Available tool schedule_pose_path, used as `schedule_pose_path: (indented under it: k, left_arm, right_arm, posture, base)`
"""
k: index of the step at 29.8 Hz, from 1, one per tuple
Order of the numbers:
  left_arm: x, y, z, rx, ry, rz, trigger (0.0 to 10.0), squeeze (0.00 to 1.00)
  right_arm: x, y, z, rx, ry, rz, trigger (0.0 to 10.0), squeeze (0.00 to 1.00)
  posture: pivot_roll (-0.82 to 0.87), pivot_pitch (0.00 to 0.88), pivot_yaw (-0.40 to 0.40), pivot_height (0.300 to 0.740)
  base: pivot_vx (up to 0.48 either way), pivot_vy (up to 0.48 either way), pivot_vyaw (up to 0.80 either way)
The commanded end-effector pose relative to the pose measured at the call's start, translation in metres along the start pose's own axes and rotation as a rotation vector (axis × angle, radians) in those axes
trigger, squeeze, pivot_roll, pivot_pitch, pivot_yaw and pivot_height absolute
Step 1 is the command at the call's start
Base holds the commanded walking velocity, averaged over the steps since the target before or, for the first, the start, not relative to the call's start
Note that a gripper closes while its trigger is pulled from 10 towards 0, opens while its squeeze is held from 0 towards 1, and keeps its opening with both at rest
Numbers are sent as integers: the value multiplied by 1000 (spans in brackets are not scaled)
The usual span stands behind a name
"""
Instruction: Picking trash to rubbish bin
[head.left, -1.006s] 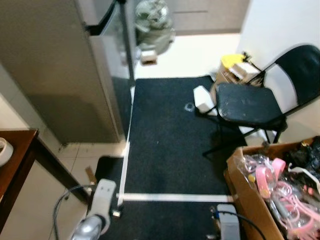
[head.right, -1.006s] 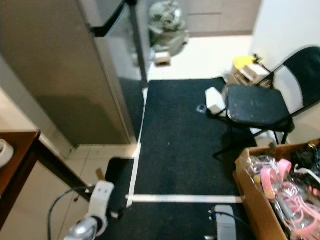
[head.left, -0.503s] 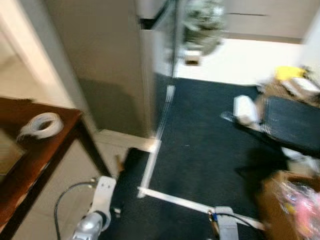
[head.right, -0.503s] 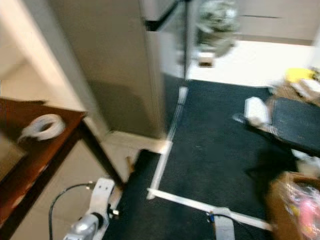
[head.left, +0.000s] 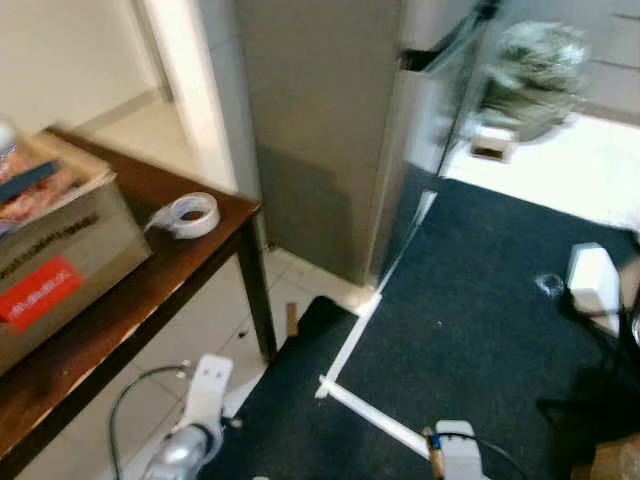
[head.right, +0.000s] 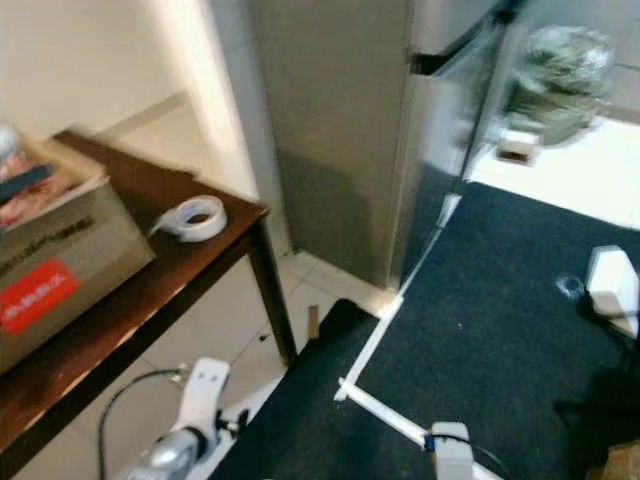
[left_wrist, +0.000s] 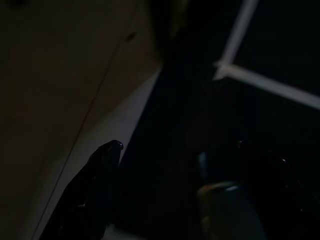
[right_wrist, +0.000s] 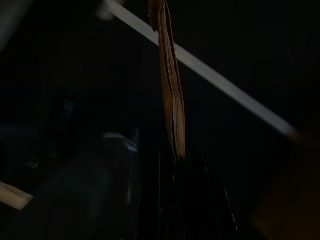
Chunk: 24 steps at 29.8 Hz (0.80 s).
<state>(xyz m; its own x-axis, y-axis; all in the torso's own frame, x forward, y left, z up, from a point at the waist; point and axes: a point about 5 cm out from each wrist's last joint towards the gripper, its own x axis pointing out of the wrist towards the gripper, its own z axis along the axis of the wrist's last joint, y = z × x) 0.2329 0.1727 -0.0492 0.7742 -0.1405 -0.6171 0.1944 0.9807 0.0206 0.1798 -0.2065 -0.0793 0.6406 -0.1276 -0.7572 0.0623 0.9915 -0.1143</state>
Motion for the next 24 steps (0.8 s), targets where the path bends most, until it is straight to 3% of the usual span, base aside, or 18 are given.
schedule_pose_path:
  k: [1, 12, 24]
  left_arm:
    - [-3, 1, -10, -20, 34, 16, 10000, 0]
    - [-8, 12, -17, -44, 46, 89, 10000, 0]
    - [-9, 10, -21, -59, 58, 96, 10000, 0]
  right_arm:
    - [-4, 0, -15, -6, 50, 3, 10000, 0]
    - [-4, 1, -18, -20, 57, 14, 10000, 0]
    - [-3, -1, -14, -37, 50, 18, 10000, 0]
  posture:
    - [41, 153, 40, 740]
    - [48, 167, 29, 740]
    - [47, 165, 15, 740]
  base:
    - [0, 0, 800]
    - [0, 0, 800]
    - [0, 0, 800]
